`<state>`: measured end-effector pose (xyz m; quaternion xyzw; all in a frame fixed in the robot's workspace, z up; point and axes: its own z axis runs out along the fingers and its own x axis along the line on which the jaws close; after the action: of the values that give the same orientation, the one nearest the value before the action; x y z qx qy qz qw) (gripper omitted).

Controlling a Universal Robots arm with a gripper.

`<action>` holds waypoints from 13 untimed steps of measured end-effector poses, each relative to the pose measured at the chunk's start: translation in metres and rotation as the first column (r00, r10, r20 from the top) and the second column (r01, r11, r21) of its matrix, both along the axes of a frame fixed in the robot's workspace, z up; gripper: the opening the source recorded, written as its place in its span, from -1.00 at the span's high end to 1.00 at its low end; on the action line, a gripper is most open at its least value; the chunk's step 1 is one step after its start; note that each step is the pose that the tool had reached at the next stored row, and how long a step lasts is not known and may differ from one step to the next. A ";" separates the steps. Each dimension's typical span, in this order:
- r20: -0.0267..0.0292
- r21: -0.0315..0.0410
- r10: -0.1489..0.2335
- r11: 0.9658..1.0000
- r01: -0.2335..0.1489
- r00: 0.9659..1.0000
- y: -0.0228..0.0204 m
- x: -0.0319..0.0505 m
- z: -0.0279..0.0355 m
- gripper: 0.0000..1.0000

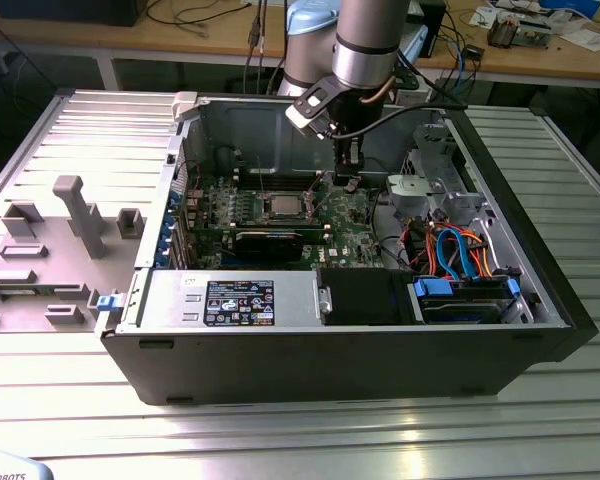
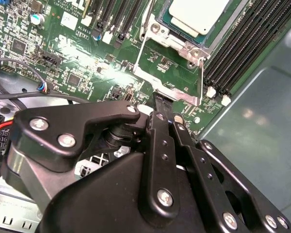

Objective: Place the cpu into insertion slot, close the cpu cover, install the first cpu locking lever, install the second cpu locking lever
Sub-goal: 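Close the cpu cover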

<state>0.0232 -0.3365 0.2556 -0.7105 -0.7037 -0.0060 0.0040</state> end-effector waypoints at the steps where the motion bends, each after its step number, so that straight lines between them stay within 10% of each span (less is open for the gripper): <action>1: 0.000 0.000 0.000 1.000 0.000 1.000 0.0000 -0.0002 0.0000 0.79; 13: 0.000 0.000 0.000 1.000 0.000 1.000 0.0000 -0.0037 0.0000 0.79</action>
<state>0.0195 -0.3365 0.2556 -0.7105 -0.7037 -0.0060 0.0040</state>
